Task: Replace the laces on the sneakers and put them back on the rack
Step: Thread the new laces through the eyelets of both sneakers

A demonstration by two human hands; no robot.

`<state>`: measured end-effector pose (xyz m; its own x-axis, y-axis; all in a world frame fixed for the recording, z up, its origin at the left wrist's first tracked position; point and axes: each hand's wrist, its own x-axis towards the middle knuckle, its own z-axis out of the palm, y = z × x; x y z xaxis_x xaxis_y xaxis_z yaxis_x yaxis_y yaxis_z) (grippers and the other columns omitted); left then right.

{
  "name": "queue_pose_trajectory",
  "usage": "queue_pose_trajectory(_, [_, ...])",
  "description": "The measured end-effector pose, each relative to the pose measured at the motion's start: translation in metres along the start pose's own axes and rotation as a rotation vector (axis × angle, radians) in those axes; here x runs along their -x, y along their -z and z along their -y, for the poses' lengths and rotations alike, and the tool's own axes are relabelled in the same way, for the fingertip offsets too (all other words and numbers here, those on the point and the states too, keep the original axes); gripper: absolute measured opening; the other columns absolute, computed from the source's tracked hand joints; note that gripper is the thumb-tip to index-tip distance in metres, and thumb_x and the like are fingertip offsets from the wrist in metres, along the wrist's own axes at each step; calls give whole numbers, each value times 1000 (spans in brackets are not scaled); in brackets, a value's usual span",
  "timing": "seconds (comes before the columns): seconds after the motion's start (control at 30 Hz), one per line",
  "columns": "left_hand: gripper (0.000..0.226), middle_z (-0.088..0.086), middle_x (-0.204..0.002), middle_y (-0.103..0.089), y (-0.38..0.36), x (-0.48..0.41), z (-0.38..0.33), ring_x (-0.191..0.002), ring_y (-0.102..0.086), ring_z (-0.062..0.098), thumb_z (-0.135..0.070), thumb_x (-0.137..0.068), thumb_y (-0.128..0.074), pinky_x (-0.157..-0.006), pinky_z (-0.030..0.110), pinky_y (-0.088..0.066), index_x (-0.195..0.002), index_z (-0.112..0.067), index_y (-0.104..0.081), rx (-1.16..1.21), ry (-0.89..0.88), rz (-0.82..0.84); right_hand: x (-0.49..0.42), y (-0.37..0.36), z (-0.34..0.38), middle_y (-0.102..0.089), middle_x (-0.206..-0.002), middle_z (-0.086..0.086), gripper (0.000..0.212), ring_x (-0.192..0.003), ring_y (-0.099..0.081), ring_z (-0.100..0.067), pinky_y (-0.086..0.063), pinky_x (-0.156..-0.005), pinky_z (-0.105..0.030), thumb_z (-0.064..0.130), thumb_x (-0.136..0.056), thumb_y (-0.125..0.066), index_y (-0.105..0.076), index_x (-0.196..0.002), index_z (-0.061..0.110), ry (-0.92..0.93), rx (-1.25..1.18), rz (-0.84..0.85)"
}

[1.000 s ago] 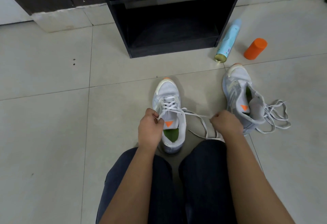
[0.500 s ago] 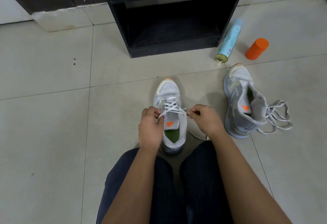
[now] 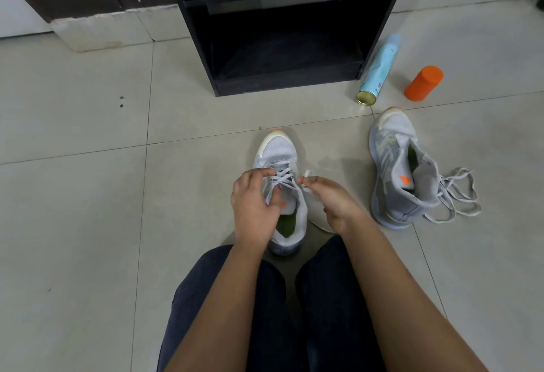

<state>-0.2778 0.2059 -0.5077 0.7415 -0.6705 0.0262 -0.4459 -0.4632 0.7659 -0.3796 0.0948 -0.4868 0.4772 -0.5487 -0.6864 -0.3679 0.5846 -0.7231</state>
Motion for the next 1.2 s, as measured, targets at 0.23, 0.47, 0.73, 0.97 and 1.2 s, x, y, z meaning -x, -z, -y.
queue_pose_trajectory(0.23, [32, -8, -119, -63, -10, -6, -9, -114, -54, 16, -19, -85, -51, -104, 39, -33, -113, -26, -64, -147, -79, 28, -3, -8, -6, -68, -66, 13, 19, -59, -62, 6, -46, -62, -9, -4, -82, -67, -66, -71, 11, 233, -265, -328])
queue_pose_trajectory(0.47, [20, -10, -87, -72, -39, -23, -33, -92, -63, 9, -24, -91, -57, -115, 44, -11, -108, -31, -66, -271, -148, 167, -2, -7, -1, -65, -76, 11, 16, -62, -51, -1, -39, -57, -14, 7, -88, -62, -64, -76, 17, 268, -325, -376])
queue_pose_trajectory(0.73, [26, -10, -76, -66, -35, -30, -35, -87, -58, 4, -30, -101, -39, -109, 35, 11, -87, -28, -61, -109, 14, 205, -8, -2, 1, -64, -88, 8, 24, -85, -58, -5, -43, -62, -13, 19, -101, -42, -65, -95, 21, 145, -18, -87])
queue_pose_trajectory(0.97, [27, -9, -78, -66, -31, -32, -39, -95, -57, 4, -27, -101, -34, -108, 44, 17, -96, -31, -60, -117, 1, 292, -9, -8, -1, -67, -91, 5, 21, -90, -60, -7, -48, -74, -10, 13, -99, -49, -66, -88, 18, 207, -186, -113])
queue_pose_trajectory(1.2, [22, -19, -126, -41, -20, -21, -37, -129, -23, -1, -26, -98, -40, -108, 47, 21, -84, -33, -56, -226, -122, 345, -5, -5, 11, -58, -94, 10, 30, -83, -51, -1, -42, -65, -16, 19, -103, -34, -63, -98, 13, 227, -206, -180])
